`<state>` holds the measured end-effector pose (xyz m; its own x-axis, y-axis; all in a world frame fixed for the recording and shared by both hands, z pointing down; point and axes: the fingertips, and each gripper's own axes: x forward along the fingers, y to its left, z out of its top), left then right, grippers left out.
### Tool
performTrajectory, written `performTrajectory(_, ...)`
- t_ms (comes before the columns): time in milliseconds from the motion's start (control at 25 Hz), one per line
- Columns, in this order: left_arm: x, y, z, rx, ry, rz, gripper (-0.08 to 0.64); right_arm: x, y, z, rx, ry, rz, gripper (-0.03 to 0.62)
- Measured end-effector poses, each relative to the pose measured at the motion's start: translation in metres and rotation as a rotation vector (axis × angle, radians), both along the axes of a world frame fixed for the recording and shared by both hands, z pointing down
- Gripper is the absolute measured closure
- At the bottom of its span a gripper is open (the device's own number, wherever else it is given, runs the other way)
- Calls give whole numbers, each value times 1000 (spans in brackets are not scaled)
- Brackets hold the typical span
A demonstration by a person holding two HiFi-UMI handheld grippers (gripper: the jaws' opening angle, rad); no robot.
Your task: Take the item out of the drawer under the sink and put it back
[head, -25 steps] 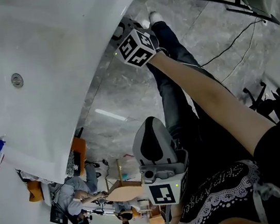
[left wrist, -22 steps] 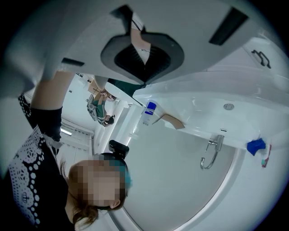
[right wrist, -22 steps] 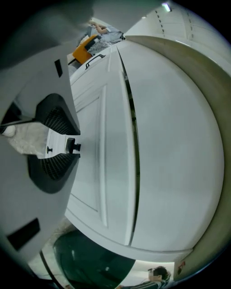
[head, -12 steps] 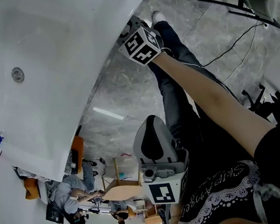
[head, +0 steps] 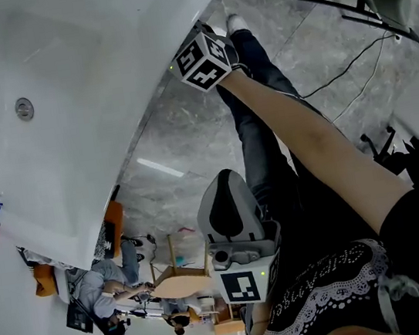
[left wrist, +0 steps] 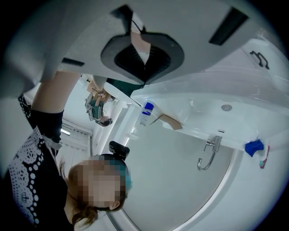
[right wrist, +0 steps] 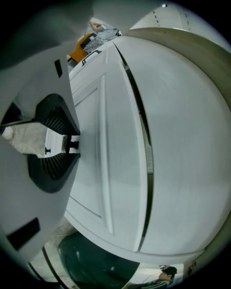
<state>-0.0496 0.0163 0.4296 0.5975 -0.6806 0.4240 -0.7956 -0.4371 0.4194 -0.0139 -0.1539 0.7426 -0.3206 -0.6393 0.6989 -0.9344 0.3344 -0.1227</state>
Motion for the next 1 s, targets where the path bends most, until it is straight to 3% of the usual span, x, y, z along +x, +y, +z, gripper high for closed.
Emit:
performTrajectory(200,3,1,-4,12,5,7,554,4,16,-2,2,-8,-22,462)
performTrajectory(560,4,-2,-9,28,11,8,554,23,110,3,-38,-28,-63,465)
performTrajectory(1000,0,1,-11,39,2,10,555,25,116,2,-34,-37,-93,468)
